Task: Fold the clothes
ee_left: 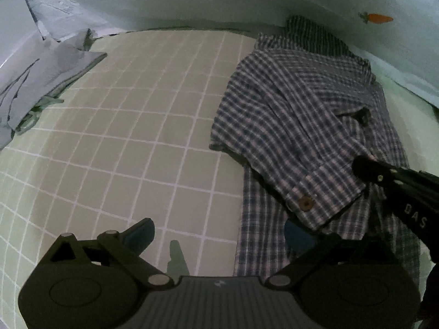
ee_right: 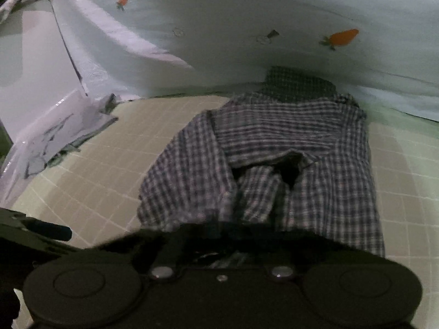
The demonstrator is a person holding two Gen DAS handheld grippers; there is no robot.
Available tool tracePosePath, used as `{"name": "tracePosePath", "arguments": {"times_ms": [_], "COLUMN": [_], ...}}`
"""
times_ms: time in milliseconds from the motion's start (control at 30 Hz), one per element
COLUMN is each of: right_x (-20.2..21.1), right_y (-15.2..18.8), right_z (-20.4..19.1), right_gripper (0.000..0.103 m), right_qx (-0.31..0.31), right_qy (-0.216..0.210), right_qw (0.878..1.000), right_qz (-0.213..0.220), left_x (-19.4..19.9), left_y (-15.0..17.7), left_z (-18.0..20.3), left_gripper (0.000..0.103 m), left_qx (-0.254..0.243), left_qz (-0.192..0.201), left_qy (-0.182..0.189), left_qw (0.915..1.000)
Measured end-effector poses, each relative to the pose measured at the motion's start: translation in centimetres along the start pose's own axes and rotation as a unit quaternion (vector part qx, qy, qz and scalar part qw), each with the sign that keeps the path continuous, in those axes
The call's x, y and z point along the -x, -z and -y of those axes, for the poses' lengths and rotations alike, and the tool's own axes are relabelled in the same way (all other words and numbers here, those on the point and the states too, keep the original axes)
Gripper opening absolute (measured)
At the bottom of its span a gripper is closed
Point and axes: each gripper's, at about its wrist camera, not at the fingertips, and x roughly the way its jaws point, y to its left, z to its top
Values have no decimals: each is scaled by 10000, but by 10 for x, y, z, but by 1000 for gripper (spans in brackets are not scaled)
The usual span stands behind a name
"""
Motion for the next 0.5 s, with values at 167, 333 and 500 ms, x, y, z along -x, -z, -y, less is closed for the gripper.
{"name": "tracePosePath", "arguments": {"times_ms": [167, 333, 500], "right_x": [32, 68, 103], "right_y": [6, 32, 61], "right_z": [-9, -14, -7], "right_gripper": [2, 2, 2], "right_qx": [-161, -604, -1187], "right_qy": [-41, 93, 260], "right_qw": [9994, 9972, 9915], "right_qz": [303, 423, 462], "left_x": [16, 36, 48], "left_y": [9, 22, 47], "left_z": [-3, 4, 13], "left_gripper": [100, 100, 100], "left_qx": [-78, -320, -504], "left_qz": [146, 323, 302], "left_qy": [173, 330, 437], "left_qw": [9997, 9984, 9973]}}
